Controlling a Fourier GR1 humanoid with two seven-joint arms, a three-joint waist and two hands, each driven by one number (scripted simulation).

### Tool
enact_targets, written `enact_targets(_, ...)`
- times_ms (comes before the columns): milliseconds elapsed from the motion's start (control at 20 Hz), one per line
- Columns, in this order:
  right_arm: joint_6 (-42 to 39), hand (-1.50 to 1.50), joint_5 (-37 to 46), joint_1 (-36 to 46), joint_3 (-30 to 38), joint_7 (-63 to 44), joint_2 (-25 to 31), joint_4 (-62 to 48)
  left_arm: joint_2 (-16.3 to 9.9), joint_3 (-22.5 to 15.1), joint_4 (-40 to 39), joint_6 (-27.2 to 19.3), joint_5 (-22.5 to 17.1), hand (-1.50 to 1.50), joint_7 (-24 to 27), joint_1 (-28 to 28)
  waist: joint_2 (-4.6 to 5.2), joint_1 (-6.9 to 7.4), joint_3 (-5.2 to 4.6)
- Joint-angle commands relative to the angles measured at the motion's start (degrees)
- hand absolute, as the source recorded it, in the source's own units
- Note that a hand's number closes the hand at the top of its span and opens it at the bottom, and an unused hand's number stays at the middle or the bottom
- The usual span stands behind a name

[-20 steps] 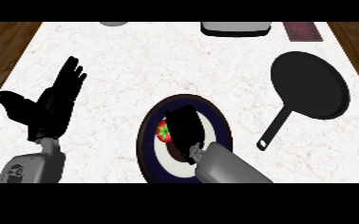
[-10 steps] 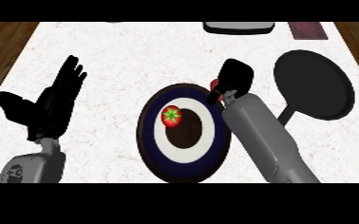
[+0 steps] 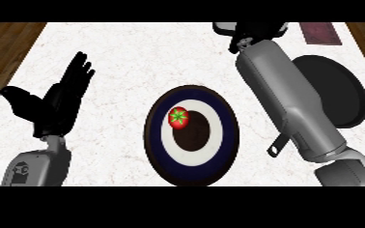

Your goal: Pick the bell pepper from the plate and place it in the pan

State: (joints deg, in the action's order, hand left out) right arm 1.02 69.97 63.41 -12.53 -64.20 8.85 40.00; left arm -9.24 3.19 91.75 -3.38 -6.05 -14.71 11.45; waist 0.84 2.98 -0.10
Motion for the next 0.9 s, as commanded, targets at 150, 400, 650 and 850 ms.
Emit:
enact_targets(150, 5.39, 1.5, 5.28, 9.02, 4.27, -9.52, -0.12, -10.98, -0.51, 0.74, -0.12, 0.0, -0.05, 0.0, -0.41, 0.83, 0.14, 0.13, 0.06)
enact_targets(400, 8.48, 1.5, 6.46, 8.89, 7.87, -8.15, 4.6, -12.03, 1.96, -0.93, 0.12, -2.66, 1.98, 0.0, -0.4, -0.36, -0.15, -1.03, 0.11)
enact_targets(650, 12.96, 1.5, 7.72, 3.09, 9.9, -5.4, 9.1, -8.1, -0.32, 1.47, 0.01, -1.38, 0.63, 0.0, -0.89, 0.29, -0.76, -3.06, 0.13)
enact_targets(850, 14.38, 1.5, 8.57, -0.64, 11.49, -5.45, 10.59, -3.81, 0.13, 2.09, 1.22, 0.07, -0.75, 0.0, 1.52, -5.15, -1.14, -3.13, 0.09)
